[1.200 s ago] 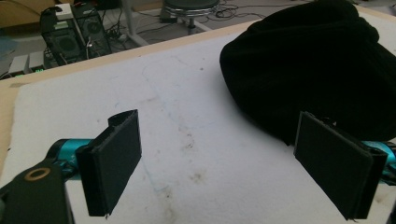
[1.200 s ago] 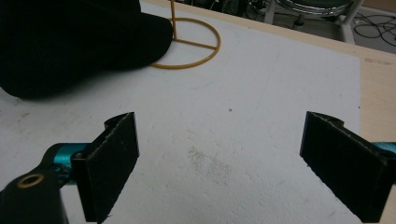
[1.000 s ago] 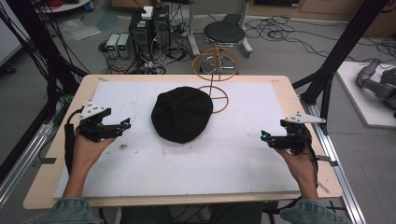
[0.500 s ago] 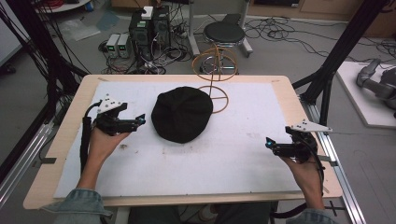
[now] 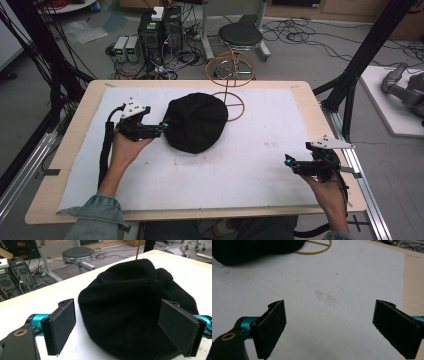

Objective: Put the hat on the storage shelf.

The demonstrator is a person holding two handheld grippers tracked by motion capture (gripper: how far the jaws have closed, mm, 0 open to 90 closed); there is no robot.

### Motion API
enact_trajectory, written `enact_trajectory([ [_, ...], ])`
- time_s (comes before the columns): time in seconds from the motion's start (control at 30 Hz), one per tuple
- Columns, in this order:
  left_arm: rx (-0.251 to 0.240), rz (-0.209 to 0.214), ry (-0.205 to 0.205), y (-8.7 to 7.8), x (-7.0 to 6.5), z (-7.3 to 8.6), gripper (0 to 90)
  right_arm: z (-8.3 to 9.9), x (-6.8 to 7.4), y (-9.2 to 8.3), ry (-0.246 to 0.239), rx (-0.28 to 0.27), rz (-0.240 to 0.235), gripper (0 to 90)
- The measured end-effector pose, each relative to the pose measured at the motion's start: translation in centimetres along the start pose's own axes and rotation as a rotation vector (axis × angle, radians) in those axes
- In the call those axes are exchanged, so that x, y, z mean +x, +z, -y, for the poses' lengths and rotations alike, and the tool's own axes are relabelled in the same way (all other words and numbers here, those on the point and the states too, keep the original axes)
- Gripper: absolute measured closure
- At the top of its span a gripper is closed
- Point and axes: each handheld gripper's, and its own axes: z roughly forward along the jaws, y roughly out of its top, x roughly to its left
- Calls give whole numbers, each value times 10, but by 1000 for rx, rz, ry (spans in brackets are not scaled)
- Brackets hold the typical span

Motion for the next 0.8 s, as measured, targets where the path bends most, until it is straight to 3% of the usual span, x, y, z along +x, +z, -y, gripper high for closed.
enact_trajectory([
  [0.47,-14,51,30,40,-25,-6,175,7,2,-7,-2,-2,4,114],
  [0.8,-25,52,32,54,-31,-3,173,10,4,-8,-4,8,-1,114],
])
